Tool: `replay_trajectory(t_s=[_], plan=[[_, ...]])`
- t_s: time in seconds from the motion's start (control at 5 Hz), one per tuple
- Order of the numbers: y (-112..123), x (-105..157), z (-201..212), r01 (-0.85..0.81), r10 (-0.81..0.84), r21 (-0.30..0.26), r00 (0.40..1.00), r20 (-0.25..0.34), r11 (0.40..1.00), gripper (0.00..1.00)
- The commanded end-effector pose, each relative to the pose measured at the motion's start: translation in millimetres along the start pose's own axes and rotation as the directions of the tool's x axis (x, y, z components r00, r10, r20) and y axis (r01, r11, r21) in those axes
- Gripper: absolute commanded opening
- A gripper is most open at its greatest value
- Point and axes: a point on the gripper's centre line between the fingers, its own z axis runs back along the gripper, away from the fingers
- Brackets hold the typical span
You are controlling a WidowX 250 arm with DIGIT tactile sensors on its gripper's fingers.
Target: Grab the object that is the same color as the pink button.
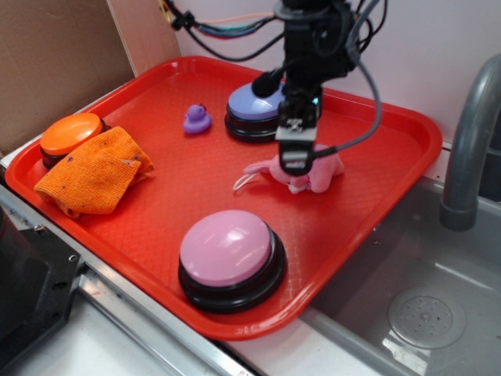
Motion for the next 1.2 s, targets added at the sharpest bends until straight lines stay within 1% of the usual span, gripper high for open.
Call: replay_trajectory(t_s=[0.0,0.2,0.4,0.6,0.8,1.0], plan=[[-9.6,-10.5,-11.9,-0.030,0.030,-0.005,1.000,0.003,1.000,1.00],[-4.5,-7.6,-18.6,-0.023,0.023,0.005,1.000,-0.018,1.000,1.00],[-3.2,-4.7,-26.0,-0.010,0.010,0.000,1.000,-0.029,1.000,1.00],[-1.8,-3.7,-34.8,-0.014,0.013,-0.017,0.999,-0.032,1.000,0.00],[-2.6,-9.8,-22.8,-0.049,0.049,-0.026,0.999,-0.006,0.998,0.00],[-8.1,-32.3,19.2,-0.179,0.180,-0.043,0.984,0.014,0.983,0.00]])
